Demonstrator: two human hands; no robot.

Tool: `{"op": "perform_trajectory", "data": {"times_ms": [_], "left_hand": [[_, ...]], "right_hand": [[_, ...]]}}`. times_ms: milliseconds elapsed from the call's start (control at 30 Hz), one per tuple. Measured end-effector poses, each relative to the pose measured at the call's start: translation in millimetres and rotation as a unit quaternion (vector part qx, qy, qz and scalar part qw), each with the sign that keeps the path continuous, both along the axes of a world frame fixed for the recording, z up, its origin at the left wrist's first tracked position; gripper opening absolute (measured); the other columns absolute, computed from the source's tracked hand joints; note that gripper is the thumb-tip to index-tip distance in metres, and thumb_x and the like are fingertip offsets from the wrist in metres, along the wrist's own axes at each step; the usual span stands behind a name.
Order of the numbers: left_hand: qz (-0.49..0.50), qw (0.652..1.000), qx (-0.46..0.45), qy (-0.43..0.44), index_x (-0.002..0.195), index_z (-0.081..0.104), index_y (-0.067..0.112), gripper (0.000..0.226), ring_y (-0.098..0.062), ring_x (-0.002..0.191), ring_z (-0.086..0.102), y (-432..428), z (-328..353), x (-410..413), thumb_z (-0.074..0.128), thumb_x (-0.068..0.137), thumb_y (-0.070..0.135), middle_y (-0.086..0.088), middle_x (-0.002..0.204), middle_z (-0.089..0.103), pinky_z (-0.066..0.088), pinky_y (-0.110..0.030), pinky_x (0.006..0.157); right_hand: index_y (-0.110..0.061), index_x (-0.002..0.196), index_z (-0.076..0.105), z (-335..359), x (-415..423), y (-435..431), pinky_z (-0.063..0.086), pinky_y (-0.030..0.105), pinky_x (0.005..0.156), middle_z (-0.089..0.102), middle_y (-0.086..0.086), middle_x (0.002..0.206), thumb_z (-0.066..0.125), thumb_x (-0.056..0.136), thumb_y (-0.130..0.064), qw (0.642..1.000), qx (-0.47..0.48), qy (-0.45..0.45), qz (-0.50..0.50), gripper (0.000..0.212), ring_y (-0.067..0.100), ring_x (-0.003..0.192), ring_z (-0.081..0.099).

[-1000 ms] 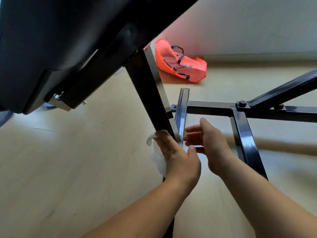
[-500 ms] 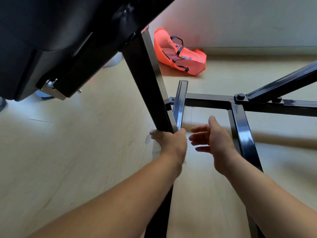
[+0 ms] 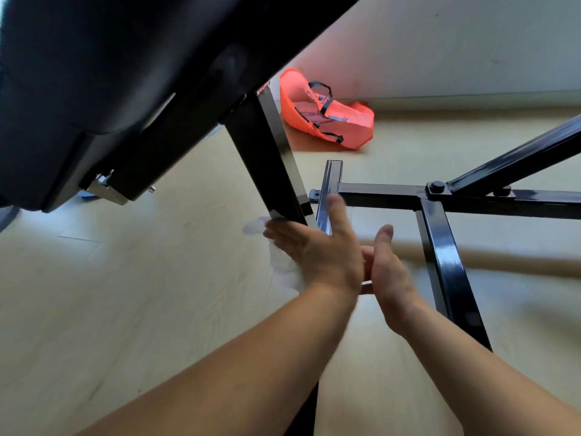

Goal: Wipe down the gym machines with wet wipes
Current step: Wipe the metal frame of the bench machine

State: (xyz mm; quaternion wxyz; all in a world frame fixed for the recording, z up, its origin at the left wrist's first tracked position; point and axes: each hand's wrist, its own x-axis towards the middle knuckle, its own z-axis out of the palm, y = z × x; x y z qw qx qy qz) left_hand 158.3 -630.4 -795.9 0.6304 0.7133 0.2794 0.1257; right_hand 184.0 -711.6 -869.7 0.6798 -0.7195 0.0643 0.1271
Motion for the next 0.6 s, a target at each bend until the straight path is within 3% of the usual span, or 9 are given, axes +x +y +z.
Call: {"op": "perform_trajectory", "data": {"times_ms": [67,167,300,367,533,600], "left_hand": [[-0.005,1.0,0.019,0.0,0.156,-0.029,0.017,0.11,-0.015,0.152,-0.031,-14,10,-4,0.045,0.095,0.071,0.0,0.162,-0.039,-0.013,-0.038,0.126],[0.024,0.998,0.059,0.008,0.156,-0.028,0.009,0.107,-0.02,0.153,-0.028,-13,22,5,0.05,0.1,0.055,-0.008,0.163,-0.037,-0.015,-0.033,0.125],[0.043,0.99,0.124,-0.06,0.156,-0.028,0.009,0.111,-0.019,0.153,-0.029,-10,37,10,0.061,0.097,0.037,-0.008,0.163,-0.038,-0.018,-0.029,0.123],[0.045,0.986,0.139,-0.074,0.156,-0.03,0.013,0.112,-0.016,0.151,-0.032,-11,28,9,0.062,0.095,0.036,-0.004,0.162,-0.04,-0.019,-0.03,0.123],[-0.014,0.998,0.04,0.036,0.153,-0.036,0.023,0.107,-0.014,0.153,-0.028,-5,-26,-9,0.055,0.1,0.041,0.001,0.161,-0.042,-0.012,-0.035,0.125],[-0.021,0.998,0.035,0.046,0.153,-0.035,0.019,0.109,-0.017,0.154,-0.026,-4,-22,-5,0.056,0.098,0.044,0.0,0.162,-0.04,-0.011,-0.036,0.125]], "right_hand": [[-0.018,0.079,0.069,1,1,-2,0.051,0.037,0.084,0.072,-0.01,0.061,0.007,0.102,-0.068,1.0,-0.002,0.002,-0.022,0.083,0.008,0.069,0.066],[-0.019,0.084,0.069,4,0,-2,0.051,0.036,0.083,0.07,-0.012,0.057,0.008,0.103,-0.066,1.0,-0.012,0.0,-0.022,0.08,0.011,0.074,0.064],[-0.017,0.101,0.074,4,-4,-1,0.055,0.05,0.093,0.079,0.003,0.083,0.008,0.1,-0.071,1.0,-0.016,0.008,-0.009,0.086,0.021,0.086,0.071],[-0.016,0.101,0.075,-1,-5,-1,0.054,0.056,0.097,0.079,0.006,0.087,0.01,0.1,-0.073,1.0,-0.011,0.01,-0.014,0.086,0.029,0.095,0.072],[-0.012,0.108,0.075,-10,-11,0,0.05,0.062,0.101,0.079,0.009,0.09,0.007,0.098,-0.077,0.999,-0.032,0.026,0.035,0.095,0.035,0.097,0.072],[-0.01,0.103,0.076,-10,-10,-2,0.052,0.06,0.1,0.078,0.009,0.084,0.008,0.099,-0.075,0.998,-0.043,0.025,0.029,0.094,0.036,0.093,0.072]]}}
